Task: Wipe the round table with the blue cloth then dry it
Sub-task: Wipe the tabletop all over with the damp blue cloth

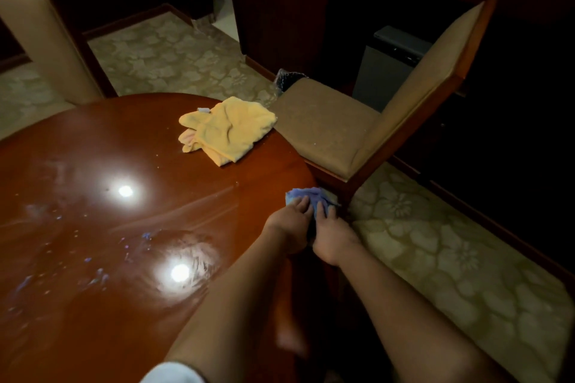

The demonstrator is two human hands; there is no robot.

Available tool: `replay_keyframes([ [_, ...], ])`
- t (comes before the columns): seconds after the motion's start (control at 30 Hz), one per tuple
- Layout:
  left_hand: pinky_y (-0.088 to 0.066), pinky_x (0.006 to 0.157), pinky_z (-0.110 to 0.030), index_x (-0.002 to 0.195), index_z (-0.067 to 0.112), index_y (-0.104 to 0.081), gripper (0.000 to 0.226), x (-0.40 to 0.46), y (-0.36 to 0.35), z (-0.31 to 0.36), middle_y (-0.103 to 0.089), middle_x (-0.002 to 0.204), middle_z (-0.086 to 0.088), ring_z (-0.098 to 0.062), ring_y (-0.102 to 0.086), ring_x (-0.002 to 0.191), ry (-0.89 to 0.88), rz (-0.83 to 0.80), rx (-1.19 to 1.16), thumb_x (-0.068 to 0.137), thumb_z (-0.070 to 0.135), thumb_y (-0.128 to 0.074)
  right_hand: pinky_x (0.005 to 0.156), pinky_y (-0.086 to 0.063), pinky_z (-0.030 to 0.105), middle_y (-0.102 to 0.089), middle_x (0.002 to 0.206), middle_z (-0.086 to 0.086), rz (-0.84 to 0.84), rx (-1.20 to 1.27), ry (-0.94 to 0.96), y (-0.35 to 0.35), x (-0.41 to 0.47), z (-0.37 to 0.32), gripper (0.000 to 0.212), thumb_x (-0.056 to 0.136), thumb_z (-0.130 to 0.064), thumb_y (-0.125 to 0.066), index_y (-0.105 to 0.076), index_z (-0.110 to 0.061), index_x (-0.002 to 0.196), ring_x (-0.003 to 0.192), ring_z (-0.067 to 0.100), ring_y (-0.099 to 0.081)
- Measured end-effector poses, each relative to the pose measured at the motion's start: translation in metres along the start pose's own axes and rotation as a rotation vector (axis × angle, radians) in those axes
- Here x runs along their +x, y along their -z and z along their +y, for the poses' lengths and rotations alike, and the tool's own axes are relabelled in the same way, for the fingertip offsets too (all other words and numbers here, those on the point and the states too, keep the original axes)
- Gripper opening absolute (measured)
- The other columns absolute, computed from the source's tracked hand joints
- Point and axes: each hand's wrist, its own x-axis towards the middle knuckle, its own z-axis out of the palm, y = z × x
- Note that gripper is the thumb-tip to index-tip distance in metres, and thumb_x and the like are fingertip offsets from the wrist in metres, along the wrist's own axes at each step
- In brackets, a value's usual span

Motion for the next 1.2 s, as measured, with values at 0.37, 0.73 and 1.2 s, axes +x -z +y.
replay_keyframes([
  [0.37,-0.021,0.115,-0.036,0.152,0.014,0.005,0.076,-0.073,-0.056,0.021,0.007,0.16,-0.01,-0.022,0.003,0.147,-0.099,0.003,0.056,0.096,0.022,-0.046,0.105,-0.037,0.046,-0.006,0.15,0.036,-0.042,-0.157,-0.203,-0.051,-0.078,-0.036,0.079,0.095,-0.027,-0.043,0.007,0.001,0.149,0.135,0.045,-0.028],
  [0.73,-0.012,0.118,-0.03,0.152,0.007,-0.006,0.077,-0.134,-0.095,-0.019,0.0,0.159,-0.015,-0.024,-0.003,0.147,-0.1,0.027,0.061,0.093,0.026,-0.052,0.111,-0.014,0.06,0.002,0.153,0.034,-0.043,-0.216,-0.236,-0.097,-0.109,-0.106,0.081,0.093,-0.027,-0.043,0.009,-0.004,0.15,0.137,0.055,-0.007],
  [1.2,-0.026,0.114,-0.034,0.151,0.012,-0.023,0.054,-0.189,-0.116,-0.064,-0.016,0.159,-0.008,-0.023,-0.023,0.144,0.002,0.071,-0.018,0.099,0.02,-0.035,0.118,0.004,0.043,0.014,0.158,0.015,0.062,-0.361,0.186,-0.095,-0.114,-0.114,0.066,0.1,-0.019,-0.039,0.0,-0.01,0.153,0.143,0.038,0.017],
])
